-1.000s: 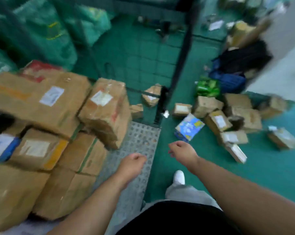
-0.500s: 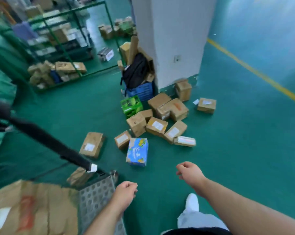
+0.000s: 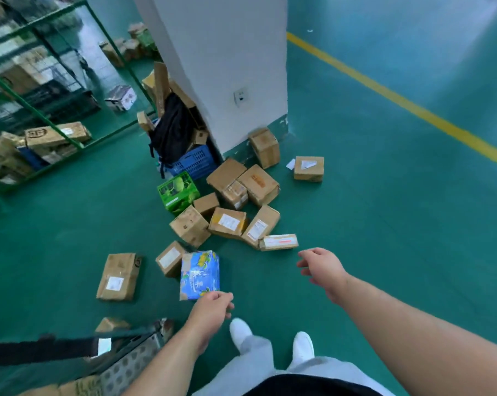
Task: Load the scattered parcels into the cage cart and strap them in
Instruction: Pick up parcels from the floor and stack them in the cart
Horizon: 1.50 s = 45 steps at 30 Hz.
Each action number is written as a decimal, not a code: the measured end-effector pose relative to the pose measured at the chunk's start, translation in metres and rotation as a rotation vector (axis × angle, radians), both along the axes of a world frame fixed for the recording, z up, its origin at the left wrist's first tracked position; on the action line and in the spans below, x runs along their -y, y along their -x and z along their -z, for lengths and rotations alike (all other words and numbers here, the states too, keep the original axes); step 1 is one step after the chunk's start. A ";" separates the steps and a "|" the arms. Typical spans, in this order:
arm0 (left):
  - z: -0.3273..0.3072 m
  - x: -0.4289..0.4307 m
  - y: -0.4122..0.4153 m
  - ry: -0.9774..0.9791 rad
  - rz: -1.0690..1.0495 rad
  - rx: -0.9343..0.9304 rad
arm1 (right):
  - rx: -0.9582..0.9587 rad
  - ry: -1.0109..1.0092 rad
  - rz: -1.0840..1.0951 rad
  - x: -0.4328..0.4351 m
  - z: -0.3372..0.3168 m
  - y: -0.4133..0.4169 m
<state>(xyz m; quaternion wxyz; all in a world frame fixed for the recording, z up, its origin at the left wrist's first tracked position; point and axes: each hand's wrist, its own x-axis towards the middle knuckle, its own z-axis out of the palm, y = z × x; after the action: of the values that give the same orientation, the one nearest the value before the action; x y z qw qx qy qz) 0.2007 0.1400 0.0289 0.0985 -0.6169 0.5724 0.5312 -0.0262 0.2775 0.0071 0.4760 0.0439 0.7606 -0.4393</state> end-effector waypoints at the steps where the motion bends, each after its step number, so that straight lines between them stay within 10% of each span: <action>1: 0.002 0.006 0.010 -0.013 0.008 0.015 | 0.014 0.004 0.028 -0.001 0.002 0.007; 31: 0.060 0.231 0.448 -0.161 0.435 0.101 | 0.027 -0.111 0.478 0.096 0.029 0.326; 45: 0.032 0.264 0.667 -0.051 0.244 0.185 | 0.067 -0.194 0.092 0.158 0.072 0.628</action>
<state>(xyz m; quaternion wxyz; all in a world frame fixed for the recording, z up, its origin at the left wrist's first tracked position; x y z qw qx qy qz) -0.4666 -0.1236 -0.0035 0.2302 -0.5864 0.6179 0.4704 -0.6537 0.1194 -0.0651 0.4740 0.1395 0.7803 -0.3833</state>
